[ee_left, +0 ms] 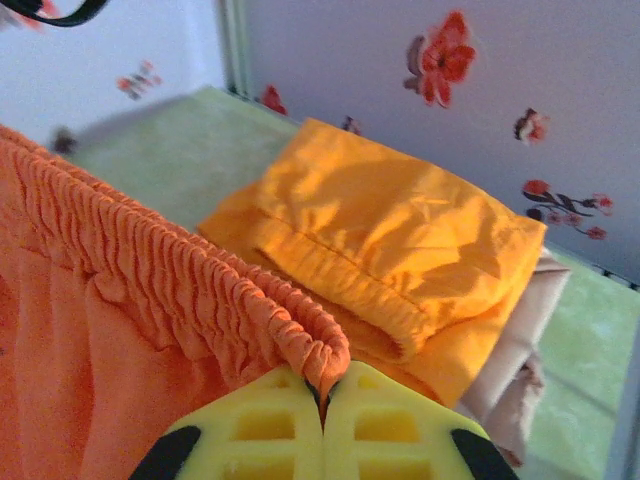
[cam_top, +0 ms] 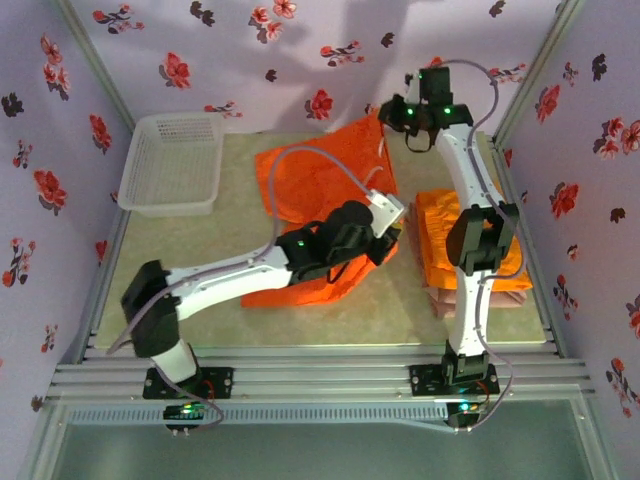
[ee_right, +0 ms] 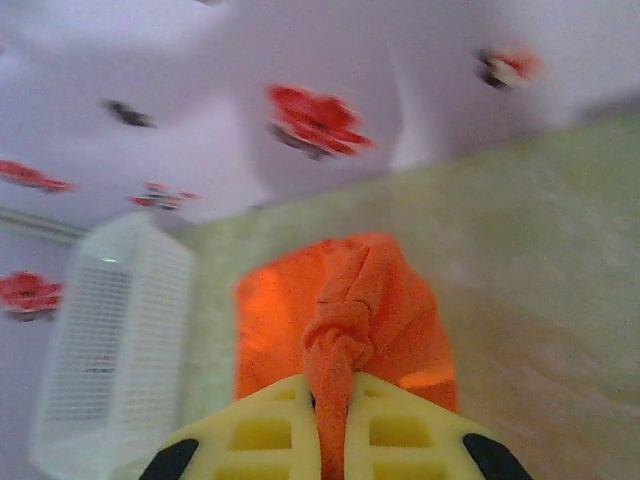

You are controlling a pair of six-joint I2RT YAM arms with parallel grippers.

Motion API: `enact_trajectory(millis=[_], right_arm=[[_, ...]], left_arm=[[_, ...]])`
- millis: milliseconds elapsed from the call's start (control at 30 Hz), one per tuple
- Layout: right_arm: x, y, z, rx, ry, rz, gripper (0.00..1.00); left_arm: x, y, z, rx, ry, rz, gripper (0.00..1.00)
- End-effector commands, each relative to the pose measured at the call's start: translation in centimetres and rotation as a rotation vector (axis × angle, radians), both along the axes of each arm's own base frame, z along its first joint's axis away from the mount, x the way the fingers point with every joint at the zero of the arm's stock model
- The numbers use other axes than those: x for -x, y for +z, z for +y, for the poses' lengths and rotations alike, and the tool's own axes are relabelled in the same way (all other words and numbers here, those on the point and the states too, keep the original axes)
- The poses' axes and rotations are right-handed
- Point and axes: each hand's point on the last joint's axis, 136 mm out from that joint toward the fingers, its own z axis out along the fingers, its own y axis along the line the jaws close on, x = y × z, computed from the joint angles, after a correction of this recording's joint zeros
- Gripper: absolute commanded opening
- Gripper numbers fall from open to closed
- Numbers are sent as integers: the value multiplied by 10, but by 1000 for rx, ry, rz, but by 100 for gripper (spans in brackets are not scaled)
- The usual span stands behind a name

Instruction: Fold and stack the shorts

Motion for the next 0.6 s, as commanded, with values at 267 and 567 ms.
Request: enact_trajectory(millis=[267,567], right_arm=[[-19,-66,-54,141,-167,56,0],[-16,-39,-61,141,-193,29,44]], left_arm=[[51,-2,-73,173,-245,166,1],[52,43,-46,167,-252,90,90]])
